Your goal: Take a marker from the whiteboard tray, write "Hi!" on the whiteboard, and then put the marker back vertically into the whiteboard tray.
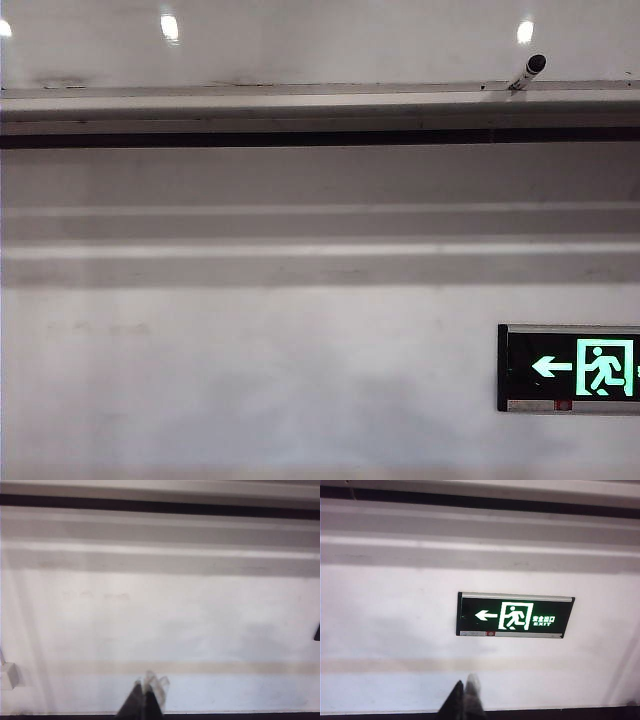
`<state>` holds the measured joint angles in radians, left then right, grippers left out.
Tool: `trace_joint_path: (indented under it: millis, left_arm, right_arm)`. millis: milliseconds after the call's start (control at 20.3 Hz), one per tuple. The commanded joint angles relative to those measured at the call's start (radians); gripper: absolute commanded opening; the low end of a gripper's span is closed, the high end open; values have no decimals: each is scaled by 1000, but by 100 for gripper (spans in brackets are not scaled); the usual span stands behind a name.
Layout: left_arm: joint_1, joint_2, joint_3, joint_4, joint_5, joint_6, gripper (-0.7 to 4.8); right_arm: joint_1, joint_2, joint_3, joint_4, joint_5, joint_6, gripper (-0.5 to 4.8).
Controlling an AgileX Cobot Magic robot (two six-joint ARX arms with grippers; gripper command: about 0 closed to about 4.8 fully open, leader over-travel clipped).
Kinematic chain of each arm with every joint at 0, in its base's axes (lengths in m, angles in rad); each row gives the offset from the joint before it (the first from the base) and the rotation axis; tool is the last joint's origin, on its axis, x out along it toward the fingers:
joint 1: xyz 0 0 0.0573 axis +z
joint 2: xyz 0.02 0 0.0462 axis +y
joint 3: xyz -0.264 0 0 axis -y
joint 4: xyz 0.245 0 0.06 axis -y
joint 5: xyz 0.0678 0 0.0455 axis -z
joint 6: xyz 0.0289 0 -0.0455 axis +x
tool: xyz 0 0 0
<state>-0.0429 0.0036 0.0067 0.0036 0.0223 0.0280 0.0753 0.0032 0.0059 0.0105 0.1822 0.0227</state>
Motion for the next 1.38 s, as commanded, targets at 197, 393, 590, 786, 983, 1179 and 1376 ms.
trace_joint_path:
  millis: [197, 393, 590, 786, 983, 1179, 1376]
  left_arm:
    - [3, -1, 44, 20, -67, -25, -5]
    - [3, 1, 137, -27, -71, -132, -5]
    - [3, 121, 361, -142, -113, -280, -5]
    - [3, 374, 638, -180, 2, -290, -5]
    - [2, 624, 937, -237, 137, -272, -5]
    - [-52, 807, 1174, -389, 202, -154, -5]
    - [-180, 894, 1261, -396, 142, -109, -5]
  right_arm:
    - [2, -1, 32, 12, 0, 7, -1]
    - [2, 6, 124, -29, -1, 8, -2]
    - [2, 127, 327, -200, 21, 15, -1]
    - [2, 330, 517, -140, 13, 10, -1]
    - [3, 533, 632, -35, -135, 11, -1]
    - [43, 728, 778, 18, -169, 48, -2]
    - [109, 901, 875, 130, -159, 49, -1]
